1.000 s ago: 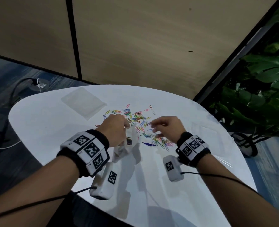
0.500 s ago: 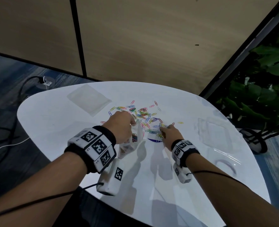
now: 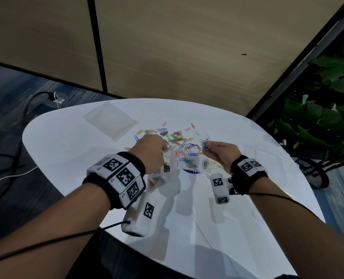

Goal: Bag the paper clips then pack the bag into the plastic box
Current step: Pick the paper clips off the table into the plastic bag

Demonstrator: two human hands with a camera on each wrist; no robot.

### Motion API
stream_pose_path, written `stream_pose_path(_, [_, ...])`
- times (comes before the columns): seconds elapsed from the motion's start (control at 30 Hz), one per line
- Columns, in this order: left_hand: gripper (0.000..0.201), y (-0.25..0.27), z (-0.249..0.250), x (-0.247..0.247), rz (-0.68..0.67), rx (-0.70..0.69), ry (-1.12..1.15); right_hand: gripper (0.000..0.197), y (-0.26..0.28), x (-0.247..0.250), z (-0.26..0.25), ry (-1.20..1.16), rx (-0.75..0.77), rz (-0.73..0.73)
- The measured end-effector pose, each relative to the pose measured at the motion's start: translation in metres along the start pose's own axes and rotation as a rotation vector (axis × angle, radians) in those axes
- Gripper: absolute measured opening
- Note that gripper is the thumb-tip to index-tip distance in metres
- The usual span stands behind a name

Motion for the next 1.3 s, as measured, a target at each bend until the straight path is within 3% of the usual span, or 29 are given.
stream_pose_path(0.13, [0.038,-0.001,0.0,0.0,0.01,0.02,0.013,0.02,0.041,-0.036,-0.037,-0.252,-0.074,-0.288])
stream_pose_path(0.27, [0.042,-0.002,0.0,-0.001,0.013,0.02,0.029,0.019,0.068,-0.07,-0.037,-0.145,-0.081,-0.458])
stream_pose_path(0.33, [0.04,-0.002,0.001,-0.002,0.01,0.009,0.044,0.009,0.076,-0.082,-0.031,-0.005,-0.03,-0.473])
stream_pose_path(0.47, [0.032,-0.002,0.002,-0.003,0.015,-0.024,0.04,0.017,0.08,-0.094,-0.017,0.312,0.216,-0.403])
stream_pose_path(0.53, [0.032,-0.002,0.002,-0.003,0.02,-0.039,0.031,0.006,0.08,-0.099,-0.015,0.462,0.32,-0.388])
stream_pose_path(0.7, [0.032,-0.002,0.002,-0.002,0.022,-0.039,0.027,0.021,0.086,-0.108,-0.021,0.769,0.493,-0.424])
stream_pose_path(1.1, [0.033,0.002,0.002,0.001,0.027,-0.041,-0.001,0.023,0.094,-0.119,-0.029,0.995,0.633,-0.511])
stream_pose_path(1.23, [0.033,0.002,0.002,0.002,0.025,-0.022,0.007,0.024,0.093,-0.117,-0.027,0.965,0.646,-0.548])
stream_pose_path(1.3, [0.034,0.002,0.0,0.003,0.023,-0.008,0.017,0.025,0.093,-0.115,-0.03,0.968,0.662,-0.632])
Point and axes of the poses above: each hand's wrist, its own y-axis away from the middle knuckle, its own x-axis out of the back of the hand, z = x × y, the point moved 2 cm from there along -y, towards the middle knuckle, and after that the axes turned 14 degrees about x, right-handed, at the moved point
